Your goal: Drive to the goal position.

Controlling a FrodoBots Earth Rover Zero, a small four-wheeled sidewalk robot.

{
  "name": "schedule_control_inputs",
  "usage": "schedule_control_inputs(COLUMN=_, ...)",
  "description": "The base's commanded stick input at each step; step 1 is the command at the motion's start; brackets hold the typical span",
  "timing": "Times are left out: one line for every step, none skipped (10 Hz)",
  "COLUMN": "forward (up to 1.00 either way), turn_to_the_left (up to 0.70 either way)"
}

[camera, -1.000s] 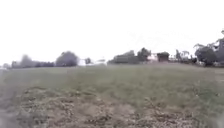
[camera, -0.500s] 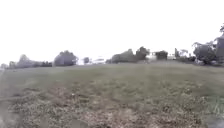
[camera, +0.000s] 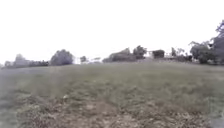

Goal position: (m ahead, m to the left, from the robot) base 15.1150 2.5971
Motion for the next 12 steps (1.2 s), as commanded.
schedule_control_inputs(forward=0.50, turn_to_the_left=0.00)
schedule_control_inputs(forward=0.50, turn_to_the_left=0.00)
schedule_control_inputs(forward=0.50, turn_to_the_left=0.00)
schedule_control_inputs(forward=0.50, turn_to_the_left=0.00)
schedule_control_inputs(forward=0.50, turn_to_the_left=0.00)
schedule_control_inputs(forward=0.50, turn_to_the_left=0.00)
schedule_control_inputs(forward=0.50, turn_to_the_left=0.00)
schedule_control_inputs(forward=0.50, turn_to_the_left=0.00)
schedule_control_inputs(forward=0.50, turn_to_the_left=0.00)
schedule_control_inputs(forward=0.50, turn_to_the_left=-0.20)
schedule_control_inputs(forward=0.50, turn_to_the_left=-0.26)
schedule_control_inputs(forward=0.50, turn_to_the_left=-0.35)
